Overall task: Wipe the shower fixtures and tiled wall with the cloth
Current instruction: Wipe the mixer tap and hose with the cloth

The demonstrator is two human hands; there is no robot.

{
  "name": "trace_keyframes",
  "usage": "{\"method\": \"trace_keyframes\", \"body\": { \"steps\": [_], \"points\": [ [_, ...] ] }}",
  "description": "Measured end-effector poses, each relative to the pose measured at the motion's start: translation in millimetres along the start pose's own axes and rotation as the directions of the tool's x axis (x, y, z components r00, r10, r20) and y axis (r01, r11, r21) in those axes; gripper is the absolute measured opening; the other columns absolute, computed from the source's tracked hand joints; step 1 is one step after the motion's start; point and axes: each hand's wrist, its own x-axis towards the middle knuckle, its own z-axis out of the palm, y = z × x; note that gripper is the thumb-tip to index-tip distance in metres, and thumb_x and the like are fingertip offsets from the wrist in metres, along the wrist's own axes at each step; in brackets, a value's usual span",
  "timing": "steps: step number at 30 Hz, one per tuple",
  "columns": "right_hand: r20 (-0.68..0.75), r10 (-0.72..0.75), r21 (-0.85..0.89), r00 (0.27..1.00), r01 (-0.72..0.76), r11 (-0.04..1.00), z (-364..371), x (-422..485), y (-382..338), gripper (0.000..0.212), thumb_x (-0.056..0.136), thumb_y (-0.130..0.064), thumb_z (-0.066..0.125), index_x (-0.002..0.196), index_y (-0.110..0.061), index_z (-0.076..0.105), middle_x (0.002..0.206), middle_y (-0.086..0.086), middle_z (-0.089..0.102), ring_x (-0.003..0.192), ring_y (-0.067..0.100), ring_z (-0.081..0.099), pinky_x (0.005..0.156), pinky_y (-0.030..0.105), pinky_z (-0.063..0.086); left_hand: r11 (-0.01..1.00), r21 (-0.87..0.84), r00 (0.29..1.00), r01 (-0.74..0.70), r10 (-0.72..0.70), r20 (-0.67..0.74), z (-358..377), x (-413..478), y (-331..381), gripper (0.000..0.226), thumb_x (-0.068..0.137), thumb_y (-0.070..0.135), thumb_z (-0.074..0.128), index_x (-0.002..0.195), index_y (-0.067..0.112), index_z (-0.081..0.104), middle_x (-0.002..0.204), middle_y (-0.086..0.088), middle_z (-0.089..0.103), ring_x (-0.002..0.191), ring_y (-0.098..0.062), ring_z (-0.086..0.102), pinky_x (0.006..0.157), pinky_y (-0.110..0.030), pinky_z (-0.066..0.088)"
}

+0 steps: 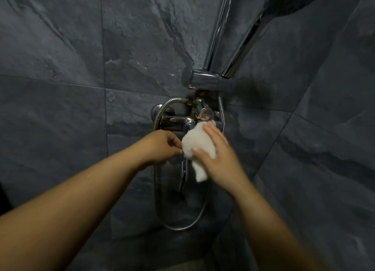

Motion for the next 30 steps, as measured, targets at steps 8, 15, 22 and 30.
{"method": "trace_keyframes", "body": {
  "steps": [8, 15, 22, 30],
  "points": [
    [-0.057, 0.009, 0.246, 0.998, 0.005, 0.969, -6, 0, 28, 0.043, 0.088, -0.002, 0.060, 0.129, -0.014, 0.053, 0.129, -0.006, 0.052, 0.116, -0.003, 0.047, 0.095, 0.002, 0.032, 0.998, 0.034, 0.973, 0.045, -0.036, -0.228, 17, -2, -3, 0.011, 0.082, 0.008, 0.067, 0.089, 0.014, 0.073, 0.081, 0.000, 0.069, 0.066, -0.004, 0.057, 0.063, -0.013, 0.044],
    [-0.136, 0.069, 0.354, 0.988, -0.017, 0.935, 16, 8, 26, 0.045, 0.086, -0.022, 0.060, 0.130, -0.026, 0.050, 0.135, -0.001, 0.053, 0.123, 0.009, 0.049, 0.108, 0.028, 0.037, 0.993, 0.112, 0.969, 0.043, -0.014, -0.246, 15, -1, 0, 0.013, 0.082, 0.012, 0.068, 0.093, 0.018, 0.073, 0.079, 0.004, 0.064, 0.057, 0.007, 0.047, 0.057, -0.003, 0.036],
    [-0.167, 0.522, 0.779, 0.836, -0.213, 0.590, 42, -2, 24, 0.024, 0.096, -0.021, 0.052, 0.116, -0.012, 0.059, 0.112, 0.009, 0.066, 0.105, 0.020, 0.063, 0.096, 0.038, 0.050, 0.997, -0.075, 0.976, 0.012, -0.028, -0.216, 12, -7, -12, 0.011, 0.082, 0.010, 0.068, 0.085, 0.020, 0.073, 0.068, 0.010, 0.064, 0.055, 0.005, 0.055, 0.063, -0.013, 0.047],
    [-0.249, 0.676, 0.856, 0.694, -0.168, 0.489, 77, -1, 3, 0.041, 0.091, -0.026, 0.059, 0.126, -0.008, 0.046, 0.110, 0.010, 0.064, 0.096, 0.019, 0.065, 0.077, 0.026, 0.055, 0.981, -0.192, 0.980, 0.027, -0.064, -0.187, 18, -4, -22, 0.004, 0.081, 0.009, 0.069, 0.080, 0.012, 0.072, 0.082, -0.015, 0.071, 0.072, -0.018, 0.062, 0.072, -0.030, 0.056]
  ]
}}
